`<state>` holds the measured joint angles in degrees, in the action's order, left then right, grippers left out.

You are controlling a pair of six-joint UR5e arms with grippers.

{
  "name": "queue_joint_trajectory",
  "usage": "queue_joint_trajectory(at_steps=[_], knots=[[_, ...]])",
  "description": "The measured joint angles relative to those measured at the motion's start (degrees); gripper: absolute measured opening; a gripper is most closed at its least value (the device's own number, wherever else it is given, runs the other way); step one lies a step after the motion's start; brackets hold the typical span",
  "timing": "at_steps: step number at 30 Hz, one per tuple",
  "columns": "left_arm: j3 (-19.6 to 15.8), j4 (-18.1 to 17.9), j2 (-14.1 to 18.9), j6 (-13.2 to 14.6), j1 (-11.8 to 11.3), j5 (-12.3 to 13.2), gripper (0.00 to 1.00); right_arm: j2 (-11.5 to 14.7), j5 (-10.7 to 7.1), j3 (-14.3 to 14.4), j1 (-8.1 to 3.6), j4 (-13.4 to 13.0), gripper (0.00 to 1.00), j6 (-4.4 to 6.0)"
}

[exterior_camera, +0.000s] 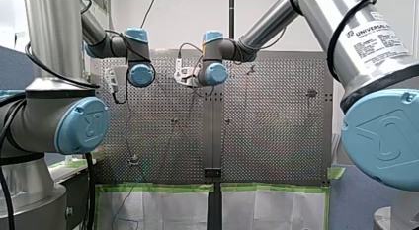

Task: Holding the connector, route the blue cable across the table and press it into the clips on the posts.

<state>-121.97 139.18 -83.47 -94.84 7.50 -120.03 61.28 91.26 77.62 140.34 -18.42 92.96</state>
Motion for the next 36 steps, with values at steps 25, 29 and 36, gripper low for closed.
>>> queue_joint_trajectory(at_steps=[25,29,36], knots=[[4.45,-1.68,-3.94,-1.15,-6.13,6.17,0.00,-4.27,-1.84,-13.13,1.23,6.88,0.00,0.28],[5.55,-1.65,-3.99,-1.35,-7.12,7.46,0.00,-5.01,-2.04,-15.08,1.17,6.96,0.00,0.37],[6.80,-1.67,-4.47,-1.72,-8.72,9.81,0.00,-6.76,-2.71,-18.23,1.16,6.91,0.00,0.39]])
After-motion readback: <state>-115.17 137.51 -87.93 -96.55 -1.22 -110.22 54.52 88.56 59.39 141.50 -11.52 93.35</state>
